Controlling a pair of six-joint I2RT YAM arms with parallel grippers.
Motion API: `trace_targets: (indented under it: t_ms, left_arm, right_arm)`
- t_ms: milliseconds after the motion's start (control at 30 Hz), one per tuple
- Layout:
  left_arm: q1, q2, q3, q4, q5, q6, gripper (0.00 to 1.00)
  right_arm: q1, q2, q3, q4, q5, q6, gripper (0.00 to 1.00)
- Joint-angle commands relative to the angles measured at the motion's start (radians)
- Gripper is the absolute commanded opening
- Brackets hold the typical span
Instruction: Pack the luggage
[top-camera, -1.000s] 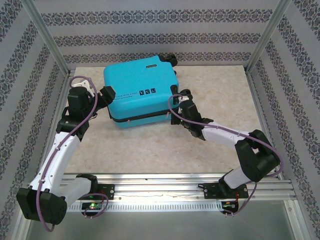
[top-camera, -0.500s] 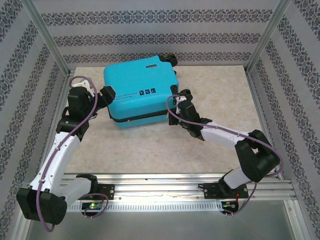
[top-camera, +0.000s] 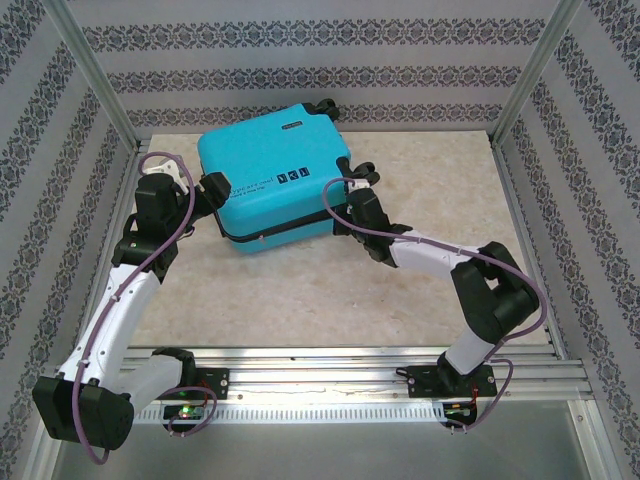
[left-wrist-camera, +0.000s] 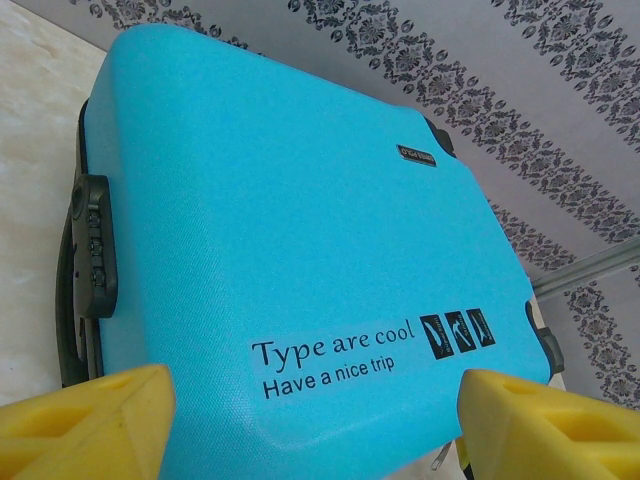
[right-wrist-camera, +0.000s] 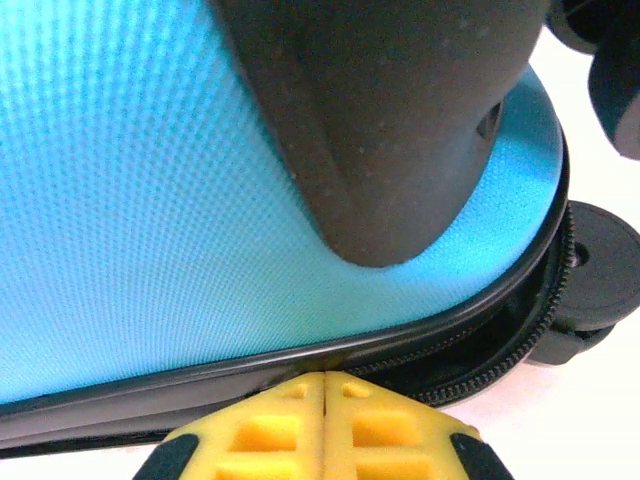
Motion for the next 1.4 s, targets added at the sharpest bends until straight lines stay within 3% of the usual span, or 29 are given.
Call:
trace_targets:
  t_ms: [0, 267, 767, 1367]
  left_arm:
    - [-0.006, -0.016, 0.023, -0.006, 0.0, 0.007, 0.75]
    - [-0.006, -0.017, -0.007, 0.026, 0.01, -0.01, 0.75]
    - [-0.006, -0.031, -0.008, 0.018, 0.015, 0.001, 0.75]
    - [-0.006, -0.026, -0.009, 0.021, 0.018, -0.001, 0.75]
  right_arm:
    - [-0.009, -0.03, -0.036, -0.025, -0.055, -0.071, 0.12]
    - [0.037, -0.144, -0.009, -0.193, 0.07, -0.036, 0.26]
    - [0.195, 0.01, 0.251, -0.563, 0.414, -0.016, 0.51]
    - [0.209, 0.179, 0.37, -0.63, 0.399, -0.006, 0.53]
